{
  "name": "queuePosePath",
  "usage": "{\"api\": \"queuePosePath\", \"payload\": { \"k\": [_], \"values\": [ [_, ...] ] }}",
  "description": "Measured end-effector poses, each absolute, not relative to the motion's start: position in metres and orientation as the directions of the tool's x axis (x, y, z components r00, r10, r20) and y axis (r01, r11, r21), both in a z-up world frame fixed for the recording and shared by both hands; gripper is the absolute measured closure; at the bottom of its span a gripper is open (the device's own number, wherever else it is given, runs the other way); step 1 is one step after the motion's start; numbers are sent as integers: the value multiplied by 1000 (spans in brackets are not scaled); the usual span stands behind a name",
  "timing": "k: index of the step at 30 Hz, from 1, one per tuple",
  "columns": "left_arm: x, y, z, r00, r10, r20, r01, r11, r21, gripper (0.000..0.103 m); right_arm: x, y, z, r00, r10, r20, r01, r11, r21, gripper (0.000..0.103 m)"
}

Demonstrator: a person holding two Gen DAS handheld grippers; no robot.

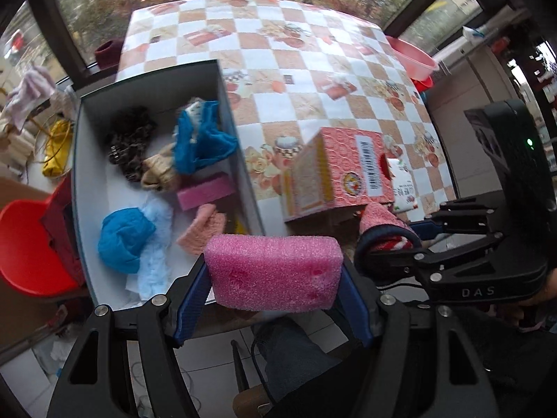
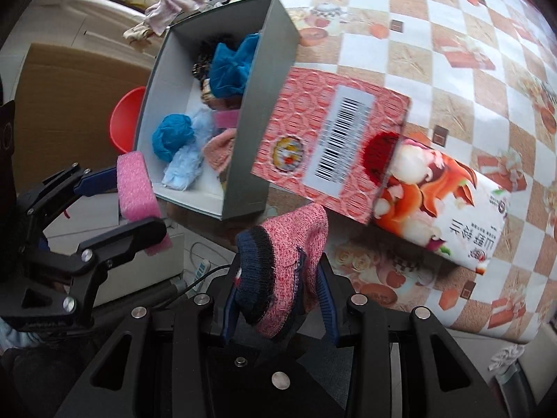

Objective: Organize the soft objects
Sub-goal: 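Lift the pink sponge and knit sock and carry them over the box, then lower the pink sponge and knit sock into the box with both tools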

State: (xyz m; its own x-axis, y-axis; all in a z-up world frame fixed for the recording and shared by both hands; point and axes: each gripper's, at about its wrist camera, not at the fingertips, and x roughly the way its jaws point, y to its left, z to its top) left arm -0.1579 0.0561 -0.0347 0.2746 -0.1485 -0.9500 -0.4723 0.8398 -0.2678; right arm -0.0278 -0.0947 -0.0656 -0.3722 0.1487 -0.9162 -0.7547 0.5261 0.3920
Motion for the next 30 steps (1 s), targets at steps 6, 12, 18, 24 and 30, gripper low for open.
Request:
{"api": "queuePosePath", "payload": {
  "k": [6, 12, 18, 24, 30],
  "values": [
    [-188, 97, -41, 256, -26, -966, -645, 740, -191, 30, -50, -50, -58, -360, 130, -924, -815, 438, 379, 63],
    [-202, 114, -52, 212, 35, -977, -734, 666, -135, 30, -49, -10, -42, -292, 171, -941, -835, 434, 338, 63],
    [-205, 119, -60, 205, 42, -978, -773, 619, -136, 30, -51, 21, -32, -255, 215, -943, -829, 453, 328, 63],
    [-202, 115, -67, 192, 35, -981, -777, 616, -130, 30, -64, 23, -44, -273, 169, -947, -840, 439, 320, 63],
    [-200, 116, -72, 178, 32, -984, -774, 621, -120, 30, -64, 24, -49, -277, 151, -949, -840, 441, 316, 63]
  ]
}}
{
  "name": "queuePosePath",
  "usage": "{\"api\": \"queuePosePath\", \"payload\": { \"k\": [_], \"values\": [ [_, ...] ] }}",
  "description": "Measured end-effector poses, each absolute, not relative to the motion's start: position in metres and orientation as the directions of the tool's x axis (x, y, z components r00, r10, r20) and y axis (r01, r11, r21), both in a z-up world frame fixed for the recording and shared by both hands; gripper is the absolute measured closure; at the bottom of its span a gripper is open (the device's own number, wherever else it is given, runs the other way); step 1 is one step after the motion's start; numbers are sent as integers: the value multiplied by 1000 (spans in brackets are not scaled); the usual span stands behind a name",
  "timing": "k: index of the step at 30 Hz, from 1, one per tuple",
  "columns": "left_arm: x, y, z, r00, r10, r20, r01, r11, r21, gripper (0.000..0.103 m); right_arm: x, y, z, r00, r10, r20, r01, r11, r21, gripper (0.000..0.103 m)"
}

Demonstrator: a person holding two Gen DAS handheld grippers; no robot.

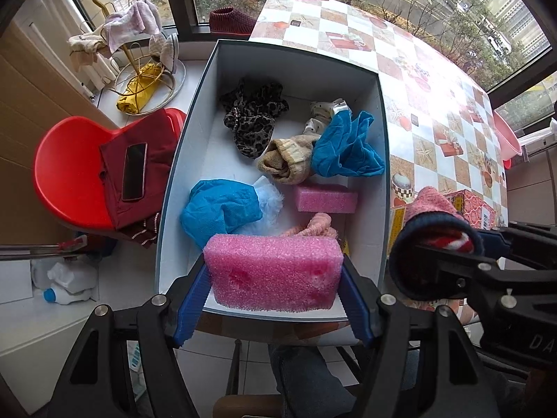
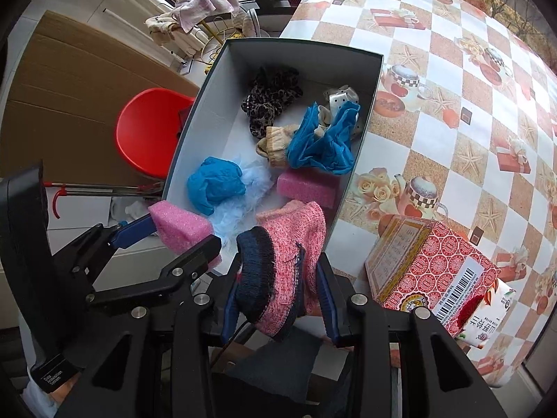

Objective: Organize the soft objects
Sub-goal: 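Lower the pink sponge and knit sock into the box with both tools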

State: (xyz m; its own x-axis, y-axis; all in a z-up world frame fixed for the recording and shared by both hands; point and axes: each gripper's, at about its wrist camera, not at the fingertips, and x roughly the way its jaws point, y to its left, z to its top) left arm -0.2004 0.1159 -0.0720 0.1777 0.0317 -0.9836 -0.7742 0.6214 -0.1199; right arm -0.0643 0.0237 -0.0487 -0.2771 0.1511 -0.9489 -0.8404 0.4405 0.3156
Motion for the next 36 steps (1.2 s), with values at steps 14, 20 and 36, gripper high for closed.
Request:
{"api": "queuePosePath", "payload": {
  "k": [14, 20, 36],
  "values": [
    [-195, 117, -73, 169, 38, -985, -758, 644, -105, 30, -61, 24, -52, -284, 144, -948, -832, 454, 318, 63],
    [-195, 118, -75, 165, 39, -985, -760, 642, -102, 30, -61, 24, -53, -284, 143, -948, -833, 453, 318, 63],
    [-195, 121, -78, 160, 34, -986, -762, 639, -102, 30, -61, 26, -55, -286, 140, -948, -830, 457, 318, 63]
  ]
}}
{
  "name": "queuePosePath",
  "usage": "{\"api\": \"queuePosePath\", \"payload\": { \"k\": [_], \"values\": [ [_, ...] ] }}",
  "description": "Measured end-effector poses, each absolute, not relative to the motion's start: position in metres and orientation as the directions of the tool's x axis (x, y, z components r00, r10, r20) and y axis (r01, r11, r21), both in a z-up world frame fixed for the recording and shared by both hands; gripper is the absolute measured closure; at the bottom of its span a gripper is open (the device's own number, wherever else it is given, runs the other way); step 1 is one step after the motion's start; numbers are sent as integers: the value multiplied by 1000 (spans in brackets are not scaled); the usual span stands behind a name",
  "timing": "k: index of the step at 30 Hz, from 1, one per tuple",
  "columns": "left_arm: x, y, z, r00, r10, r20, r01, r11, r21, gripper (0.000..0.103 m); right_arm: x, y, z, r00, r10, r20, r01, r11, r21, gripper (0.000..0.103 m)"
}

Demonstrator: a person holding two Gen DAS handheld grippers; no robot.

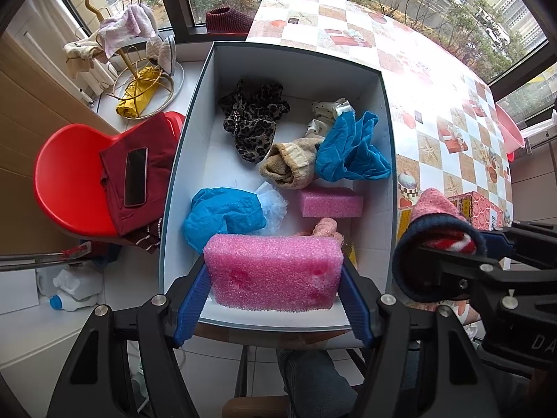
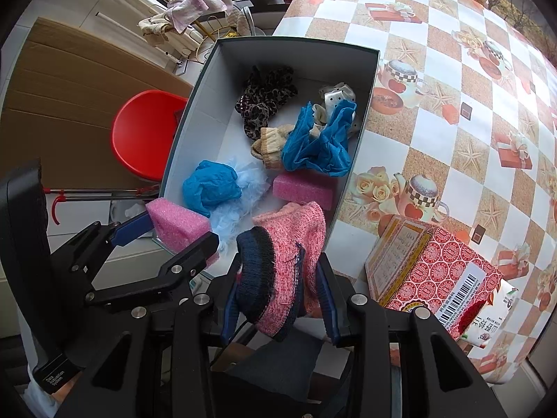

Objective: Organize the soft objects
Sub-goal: 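Lower the pink sponge and knit sock into the box with both tools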

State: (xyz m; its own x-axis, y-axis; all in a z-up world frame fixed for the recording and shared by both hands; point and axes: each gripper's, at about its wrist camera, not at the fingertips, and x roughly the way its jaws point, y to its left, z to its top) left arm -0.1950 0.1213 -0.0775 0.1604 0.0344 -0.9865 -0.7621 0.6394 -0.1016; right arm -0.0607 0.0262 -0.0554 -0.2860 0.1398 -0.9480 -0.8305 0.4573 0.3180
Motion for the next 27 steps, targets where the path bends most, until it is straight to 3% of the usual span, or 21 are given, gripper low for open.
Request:
{"api": "queuePosePath", "payload": {
  "k": [27],
  "values": [
    [-195, 129, -80, 155, 38, -987, -765, 637, -95, 30, -59, 31, -56, -284, 137, -949, -831, 459, 315, 63]
  ]
}}
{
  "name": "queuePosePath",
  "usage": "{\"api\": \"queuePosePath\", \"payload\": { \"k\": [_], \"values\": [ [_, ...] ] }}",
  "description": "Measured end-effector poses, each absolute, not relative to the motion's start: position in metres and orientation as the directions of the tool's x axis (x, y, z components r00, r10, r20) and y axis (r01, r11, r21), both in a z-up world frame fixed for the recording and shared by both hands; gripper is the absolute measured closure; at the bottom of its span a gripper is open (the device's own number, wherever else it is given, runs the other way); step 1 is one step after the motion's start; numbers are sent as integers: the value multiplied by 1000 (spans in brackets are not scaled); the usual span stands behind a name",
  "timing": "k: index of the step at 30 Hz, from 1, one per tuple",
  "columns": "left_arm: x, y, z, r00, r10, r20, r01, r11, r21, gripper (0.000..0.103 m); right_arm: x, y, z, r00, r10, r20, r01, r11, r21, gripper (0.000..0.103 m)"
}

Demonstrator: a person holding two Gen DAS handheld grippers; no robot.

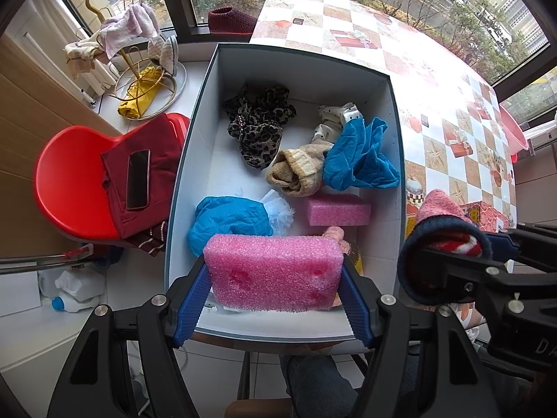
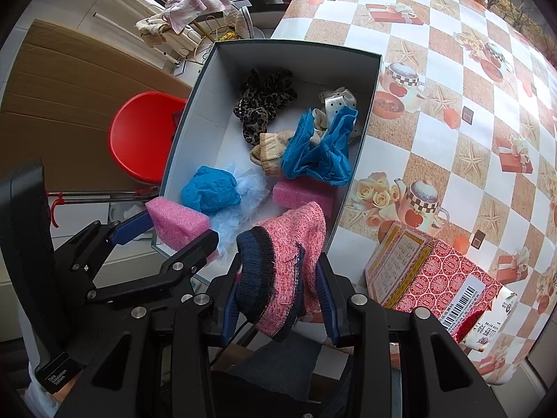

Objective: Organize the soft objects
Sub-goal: 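Lower the pink sponge and knit sock into the box with both tools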

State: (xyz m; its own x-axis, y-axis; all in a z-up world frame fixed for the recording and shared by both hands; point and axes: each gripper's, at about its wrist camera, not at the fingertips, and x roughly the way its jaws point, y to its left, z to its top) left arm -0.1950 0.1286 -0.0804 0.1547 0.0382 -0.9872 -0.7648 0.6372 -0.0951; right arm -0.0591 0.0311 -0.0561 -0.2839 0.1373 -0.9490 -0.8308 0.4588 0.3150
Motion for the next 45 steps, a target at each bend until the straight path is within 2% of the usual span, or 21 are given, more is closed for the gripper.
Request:
{"api": "queuePosePath", "payload": {
  "k": [13, 27, 45],
  "values": [
    [-189, 142, -86, 154, 37, -987, -772, 628, -97, 30, -55, 41, -58, -268, 134, -954, -838, 455, 300, 63],
    [-162, 180, -90, 163, 71, -984, -795, 600, -89, 30, -24, 102, -49, -190, 165, -968, -860, 447, 246, 63],
    [-149, 192, -107, 134, 58, -989, -816, 574, -77, 30, -13, 131, -64, -203, 153, -967, -852, 459, 252, 63]
  ]
}}
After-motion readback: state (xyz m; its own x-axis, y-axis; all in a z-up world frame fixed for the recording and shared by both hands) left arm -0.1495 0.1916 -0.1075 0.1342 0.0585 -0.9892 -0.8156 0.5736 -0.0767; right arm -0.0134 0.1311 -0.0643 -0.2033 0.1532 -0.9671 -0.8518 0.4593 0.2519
